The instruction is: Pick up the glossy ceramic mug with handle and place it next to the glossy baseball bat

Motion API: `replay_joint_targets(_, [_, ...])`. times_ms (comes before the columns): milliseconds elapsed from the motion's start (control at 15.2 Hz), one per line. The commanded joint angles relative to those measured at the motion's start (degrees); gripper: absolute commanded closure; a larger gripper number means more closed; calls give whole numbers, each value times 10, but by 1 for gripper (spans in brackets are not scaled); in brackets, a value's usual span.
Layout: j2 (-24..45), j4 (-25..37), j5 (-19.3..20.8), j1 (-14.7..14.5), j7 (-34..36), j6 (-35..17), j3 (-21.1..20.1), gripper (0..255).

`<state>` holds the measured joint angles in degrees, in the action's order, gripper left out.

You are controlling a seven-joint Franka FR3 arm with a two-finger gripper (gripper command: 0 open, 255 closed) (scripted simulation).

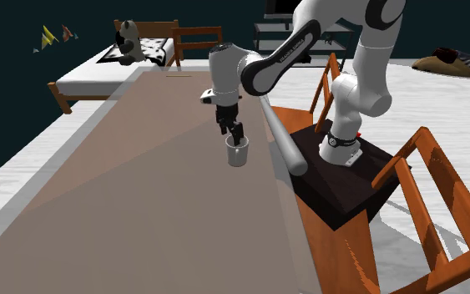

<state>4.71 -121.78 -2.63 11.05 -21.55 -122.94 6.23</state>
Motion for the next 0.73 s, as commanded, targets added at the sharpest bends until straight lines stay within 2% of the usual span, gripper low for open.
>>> replay_joint_targets(0, [-14, 15, 3, 1, 0, 29, 1, 0])
replay_joint_targets(132, [-26, 37, 5, 1, 2, 62, 2, 0])
replay_joint_targets(660, [-26, 37, 5, 1, 2, 62, 2, 0])
